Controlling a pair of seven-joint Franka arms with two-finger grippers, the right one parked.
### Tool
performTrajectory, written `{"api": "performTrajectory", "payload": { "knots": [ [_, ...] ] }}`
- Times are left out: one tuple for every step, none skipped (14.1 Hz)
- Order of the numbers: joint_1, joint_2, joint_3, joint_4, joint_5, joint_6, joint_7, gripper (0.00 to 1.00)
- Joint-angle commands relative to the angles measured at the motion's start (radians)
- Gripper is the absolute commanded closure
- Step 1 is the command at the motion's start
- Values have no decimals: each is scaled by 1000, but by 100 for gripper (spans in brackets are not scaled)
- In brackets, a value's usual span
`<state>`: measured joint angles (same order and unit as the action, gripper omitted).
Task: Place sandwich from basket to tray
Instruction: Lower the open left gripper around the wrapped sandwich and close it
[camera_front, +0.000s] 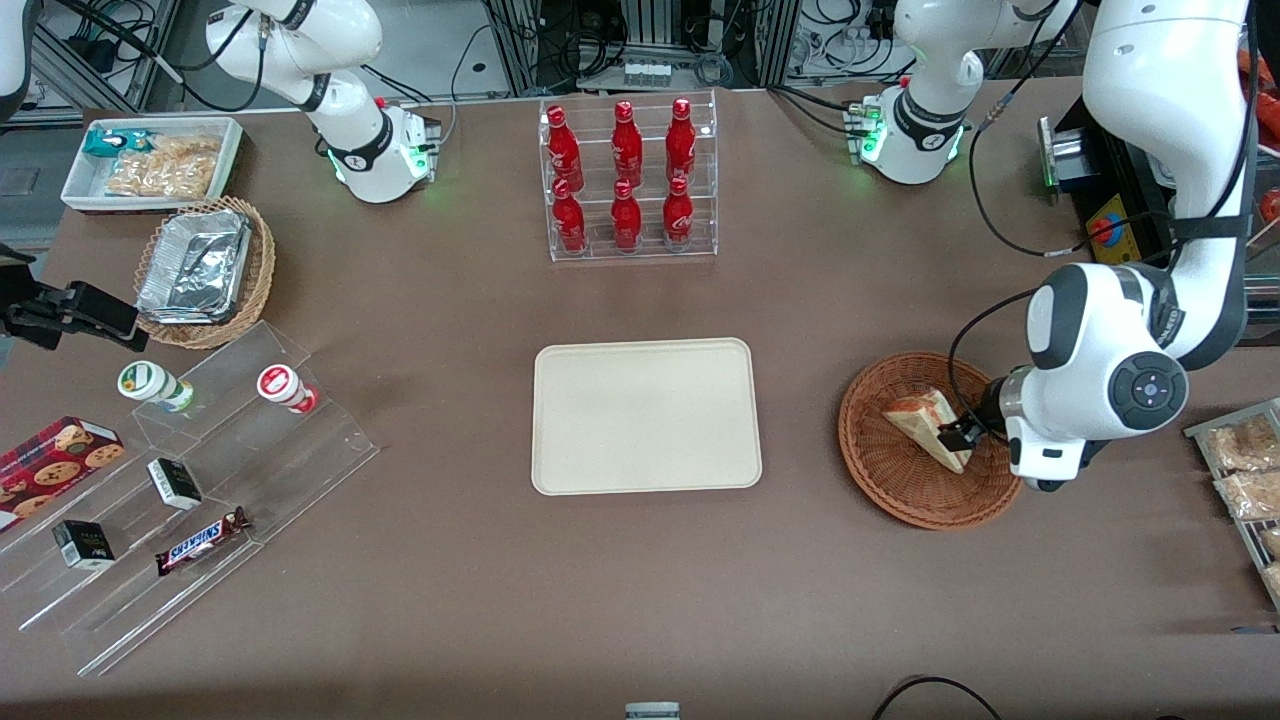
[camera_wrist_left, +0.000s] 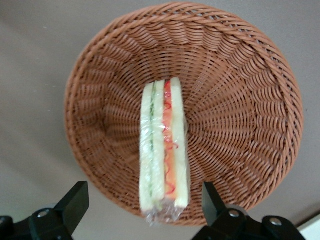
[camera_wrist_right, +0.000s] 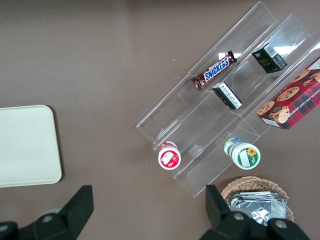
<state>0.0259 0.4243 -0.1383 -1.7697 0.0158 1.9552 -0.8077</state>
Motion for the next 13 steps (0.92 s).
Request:
{"api": "performTrajectory", "payload": {
  "knots": [
    [-4, 45, 0, -2, -31, 57, -19, 0],
    [-4, 51, 0, -4, -31, 57, -19, 0],
    [-3, 56, 2, -5, -31, 57, -19, 0],
    [-3, 57, 0, -8, -31, 57, -19, 0],
    [-3, 60, 2, -11, -31, 57, -19, 0],
    [-1, 67, 2, -11, -31, 57, -19, 0],
    [-1, 74, 0, -13, -33, 59, -19, 0],
    [-1, 83, 0, -17, -33, 60, -19, 0],
    [-1, 83, 0, -31, -33, 73, -19, 0],
    [-3, 79, 0, -52, -33, 92, -21, 0],
    [-3, 77, 0, -66, -33, 108, -21, 0],
    [-3, 79, 2, -73, -34, 117, -21, 0],
    [-3, 80, 0, -79, -34, 123, -21, 0]
  ]
}}
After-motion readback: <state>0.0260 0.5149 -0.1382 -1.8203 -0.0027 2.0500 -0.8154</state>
